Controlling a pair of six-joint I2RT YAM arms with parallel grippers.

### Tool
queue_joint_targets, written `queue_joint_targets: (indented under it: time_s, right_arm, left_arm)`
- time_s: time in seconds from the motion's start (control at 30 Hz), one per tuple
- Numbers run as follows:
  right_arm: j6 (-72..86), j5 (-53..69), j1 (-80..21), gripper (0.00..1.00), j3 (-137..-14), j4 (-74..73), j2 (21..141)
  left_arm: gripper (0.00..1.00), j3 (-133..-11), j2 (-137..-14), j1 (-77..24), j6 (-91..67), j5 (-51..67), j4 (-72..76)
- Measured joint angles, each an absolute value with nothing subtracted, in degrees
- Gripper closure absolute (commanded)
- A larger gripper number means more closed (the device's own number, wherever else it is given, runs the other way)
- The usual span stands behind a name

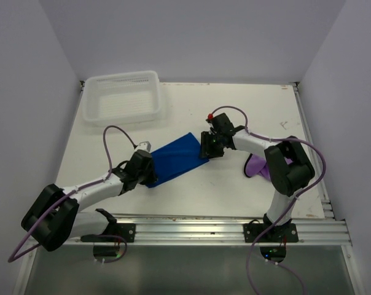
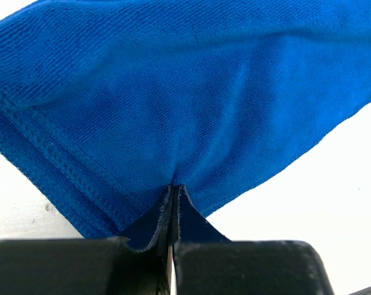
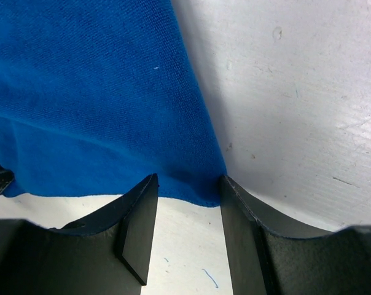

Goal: Roll the towels
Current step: Roll the towel

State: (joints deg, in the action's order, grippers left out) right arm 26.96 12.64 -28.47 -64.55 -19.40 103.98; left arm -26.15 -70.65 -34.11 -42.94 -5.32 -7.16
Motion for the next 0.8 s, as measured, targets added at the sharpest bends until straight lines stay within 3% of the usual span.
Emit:
queue_joint_targets:
  time_s: [0.8]
  right_arm:
    - [26.5,12.5,-28.3,0.52,-60.4,-17.5,101.9]
  left_arm:
    - [1.0,-24.9,-65.3,-36.8,-46.3,-8.6,-13.5]
